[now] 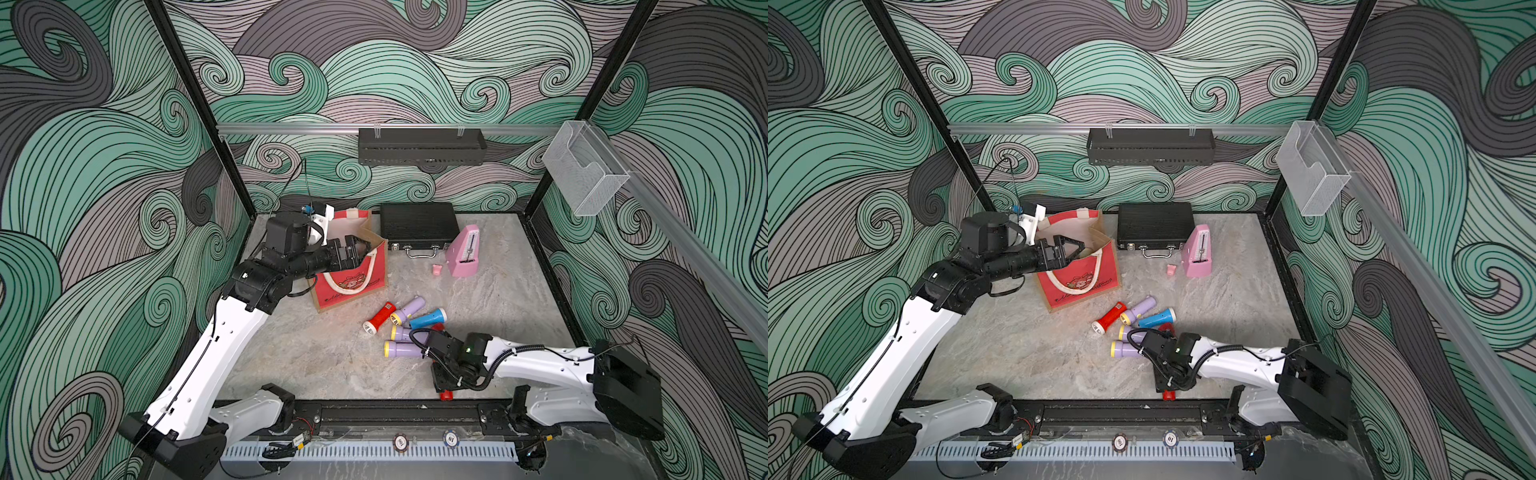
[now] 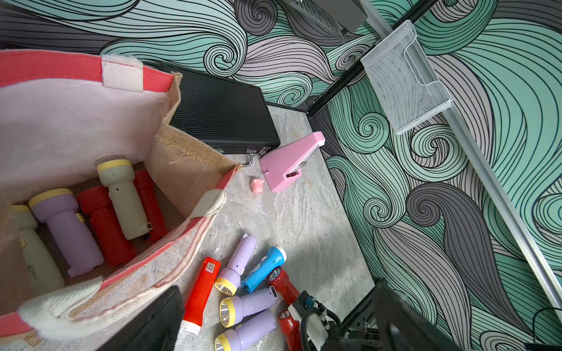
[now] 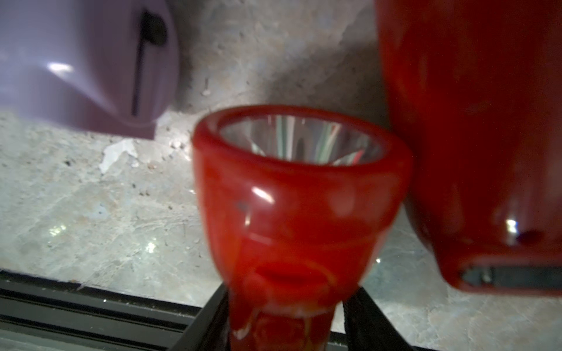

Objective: Put the flashlights into the tote bags
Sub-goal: Pick up the flashlight from the center of the board.

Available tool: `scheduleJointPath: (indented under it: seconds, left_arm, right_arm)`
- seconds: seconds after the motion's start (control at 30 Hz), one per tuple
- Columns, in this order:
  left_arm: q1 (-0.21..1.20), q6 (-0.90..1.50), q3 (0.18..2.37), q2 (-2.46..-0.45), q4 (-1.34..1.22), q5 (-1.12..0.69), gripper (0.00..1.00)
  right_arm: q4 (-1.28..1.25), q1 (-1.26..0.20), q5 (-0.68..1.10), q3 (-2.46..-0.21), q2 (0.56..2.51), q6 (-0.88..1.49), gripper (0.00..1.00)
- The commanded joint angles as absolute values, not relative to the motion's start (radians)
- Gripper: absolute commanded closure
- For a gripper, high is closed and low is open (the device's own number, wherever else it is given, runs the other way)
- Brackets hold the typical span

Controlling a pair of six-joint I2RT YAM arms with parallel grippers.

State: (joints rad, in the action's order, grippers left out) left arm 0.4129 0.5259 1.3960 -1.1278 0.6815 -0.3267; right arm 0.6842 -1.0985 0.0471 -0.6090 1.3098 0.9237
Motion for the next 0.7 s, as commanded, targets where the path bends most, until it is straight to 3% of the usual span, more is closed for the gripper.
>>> scheduleJointPath:
  seconds: [0.0,0.3,0.57,0.67]
  left_arm:
    - [0.408,0.517,1.412,-1.125,0.701,-0.337,0.01]
    - [0.408,0.533,1.436,-1.146,0.688,-0.328,0.02]
    - [0.410,0.609,1.385,-1.133,0.551,-0.420,0.01]
    - [0.411,0.630,1.414,-1.160,0.495,-0.511,0.01]
  right_arm:
    - [0.708,-1.105,0.011,-0.615,1.322,0.915,0.51]
    - [0.750,-1.109,-0.023,-0.631,1.258,0.879,0.75]
    - [0.813,-1.094,-0.176,-0.763,0.942,0.807,0.88]
    - [0.810,-1.016,-0.170,-0.857,0.879,0.767,1.00]
